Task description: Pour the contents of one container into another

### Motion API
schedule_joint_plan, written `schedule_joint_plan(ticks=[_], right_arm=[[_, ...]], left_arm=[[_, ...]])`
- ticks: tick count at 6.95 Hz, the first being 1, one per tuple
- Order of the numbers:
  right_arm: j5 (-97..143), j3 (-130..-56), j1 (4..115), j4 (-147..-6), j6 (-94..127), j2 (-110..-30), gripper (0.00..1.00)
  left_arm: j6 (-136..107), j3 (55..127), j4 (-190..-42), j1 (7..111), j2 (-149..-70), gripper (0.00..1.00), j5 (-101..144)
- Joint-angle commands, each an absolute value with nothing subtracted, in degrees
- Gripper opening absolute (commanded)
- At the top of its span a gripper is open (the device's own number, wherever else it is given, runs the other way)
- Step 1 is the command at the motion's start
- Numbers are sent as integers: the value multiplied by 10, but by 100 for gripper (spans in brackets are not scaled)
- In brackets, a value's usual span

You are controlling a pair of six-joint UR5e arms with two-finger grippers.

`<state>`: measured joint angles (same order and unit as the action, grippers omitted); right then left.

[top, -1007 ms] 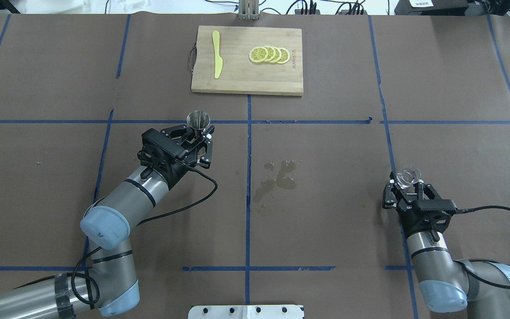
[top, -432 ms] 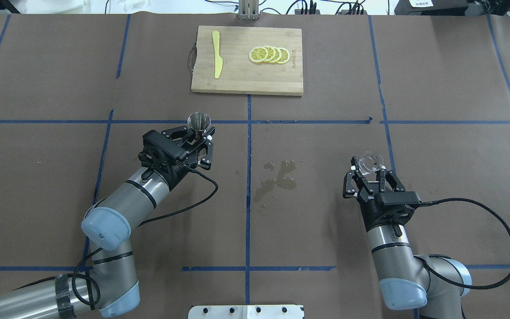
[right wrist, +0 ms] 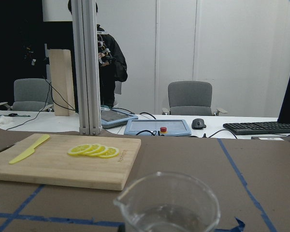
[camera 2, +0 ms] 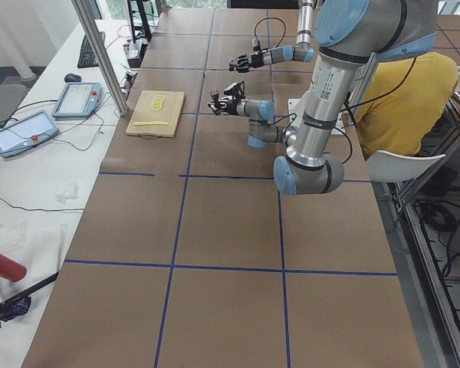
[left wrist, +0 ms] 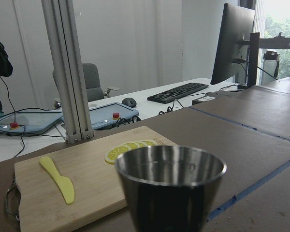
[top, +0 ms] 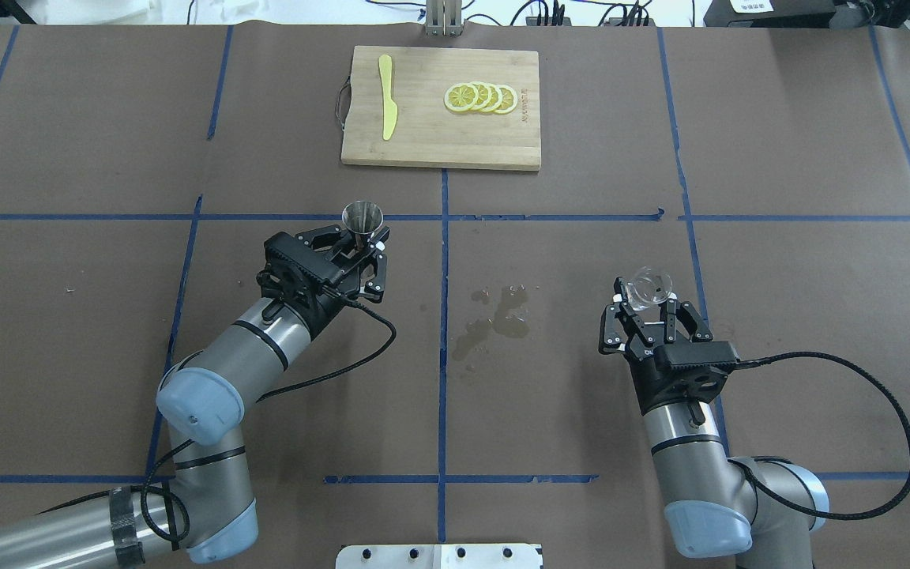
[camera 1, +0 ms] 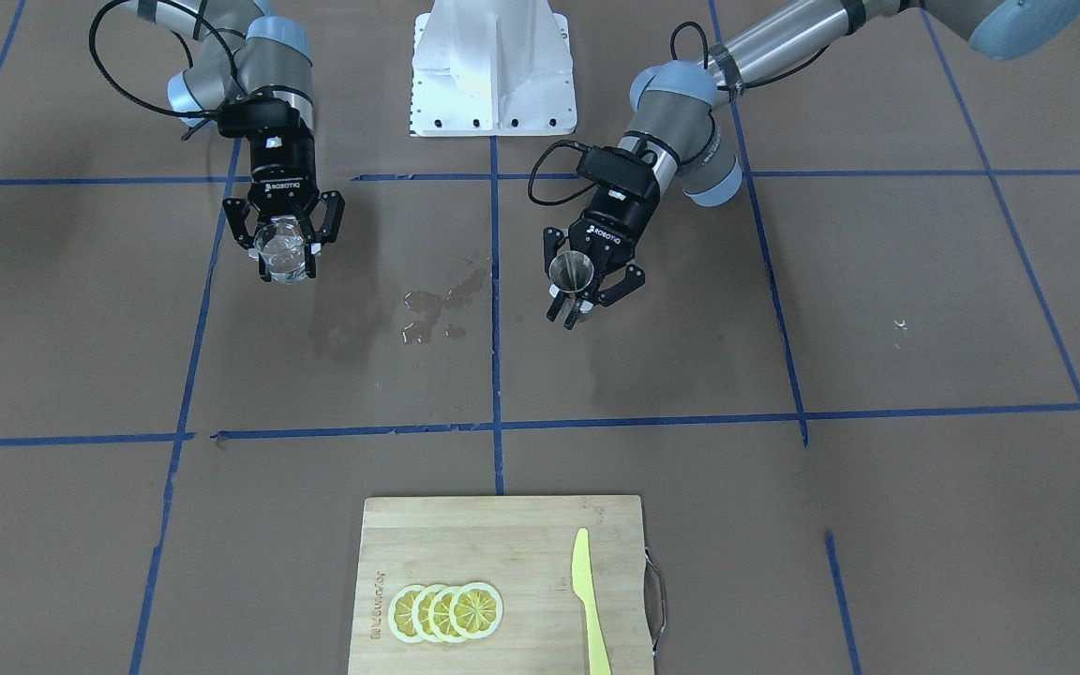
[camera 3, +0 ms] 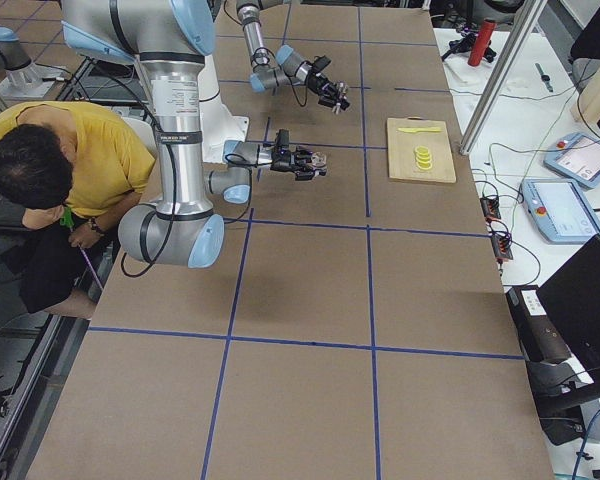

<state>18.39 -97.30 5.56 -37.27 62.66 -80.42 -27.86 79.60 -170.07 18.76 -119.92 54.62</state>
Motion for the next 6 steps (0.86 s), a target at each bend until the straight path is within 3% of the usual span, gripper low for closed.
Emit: schedule_joint_plan(ticks=[1, 6], right_arm=[[188, -987, 54, -376, 561, -773, 0], [243, -1021, 59, -392, 454, -724, 0]], left_arm=[[-278, 792, -1701, 180, -1208, 0, 551], [-275, 796, -1709, 156, -1206, 0, 574]])
